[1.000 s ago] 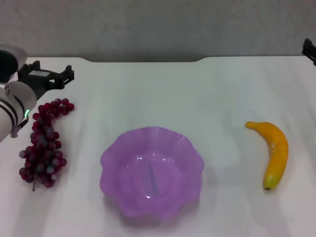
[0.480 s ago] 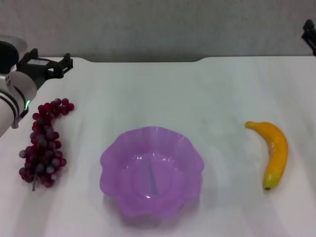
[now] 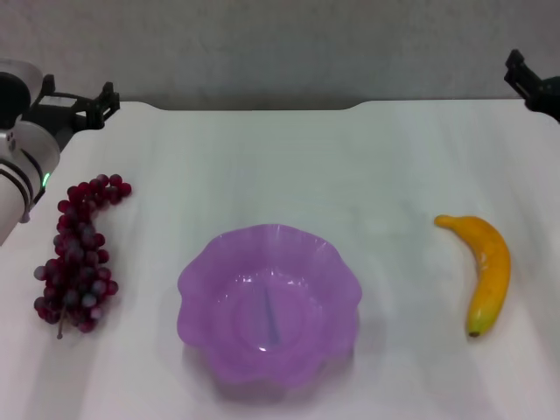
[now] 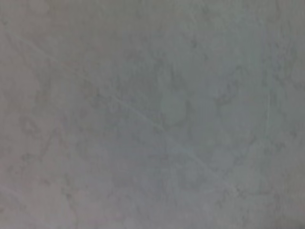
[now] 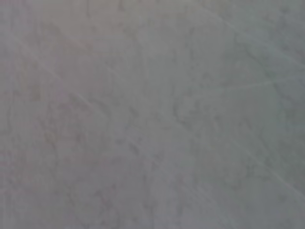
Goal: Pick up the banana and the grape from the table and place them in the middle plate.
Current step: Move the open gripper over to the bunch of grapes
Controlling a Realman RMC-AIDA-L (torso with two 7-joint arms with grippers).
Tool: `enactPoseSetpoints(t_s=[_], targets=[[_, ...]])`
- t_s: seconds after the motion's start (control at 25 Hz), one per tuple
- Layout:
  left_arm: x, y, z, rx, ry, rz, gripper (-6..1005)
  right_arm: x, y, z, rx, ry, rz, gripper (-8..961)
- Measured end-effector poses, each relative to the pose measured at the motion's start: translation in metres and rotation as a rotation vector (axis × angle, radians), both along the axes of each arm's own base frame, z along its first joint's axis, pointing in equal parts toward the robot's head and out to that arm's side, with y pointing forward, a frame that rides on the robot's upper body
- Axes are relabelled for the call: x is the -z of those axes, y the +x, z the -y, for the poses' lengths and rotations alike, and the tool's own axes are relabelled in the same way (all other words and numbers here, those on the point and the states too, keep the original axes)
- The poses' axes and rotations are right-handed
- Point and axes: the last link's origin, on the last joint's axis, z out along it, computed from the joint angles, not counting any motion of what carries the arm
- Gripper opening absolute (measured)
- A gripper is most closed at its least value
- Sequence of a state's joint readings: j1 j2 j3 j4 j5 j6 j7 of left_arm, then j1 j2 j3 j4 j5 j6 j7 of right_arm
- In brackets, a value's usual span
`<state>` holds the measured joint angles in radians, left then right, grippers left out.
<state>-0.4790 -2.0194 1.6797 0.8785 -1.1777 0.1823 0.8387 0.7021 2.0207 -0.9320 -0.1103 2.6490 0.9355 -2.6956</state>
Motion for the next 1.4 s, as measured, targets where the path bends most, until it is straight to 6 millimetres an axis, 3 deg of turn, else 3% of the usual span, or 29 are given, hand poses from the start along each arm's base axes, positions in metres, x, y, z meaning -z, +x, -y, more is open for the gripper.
enactPoseSetpoints(t_s=[0.24, 0.64, 0.84, 1.12, 1.4], targets=[[0.001, -0.004, 0.0, -0.011, 0.001, -0.008, 854, 0.008, -0.002, -0.008, 0.034, -0.064, 0.016, 889], [-0.013, -0.005, -0.003, -0.019, 0.114, -0.007, 853, -0.001, 0.006, -0.004, 0.067, -0.005, -0.056, 888], [-0.01, -0.001, 0.012, 0.014, 0.034, -0.008, 853, 0.001, 0.01, -0.002, 0.078, -0.015, -0.048, 888], [-0.035, 0.013, 0.018, 0.057, -0.088, 0.065, 852, 0.001, 0.013, 0.0, 0.084, -0.021, -0.041, 889], [-0.064, 0.019, 0.01, -0.075, -0.164, 0.12, 852, 0.001, 0.012, -0.001, 0.081, -0.023, -0.035, 889]])
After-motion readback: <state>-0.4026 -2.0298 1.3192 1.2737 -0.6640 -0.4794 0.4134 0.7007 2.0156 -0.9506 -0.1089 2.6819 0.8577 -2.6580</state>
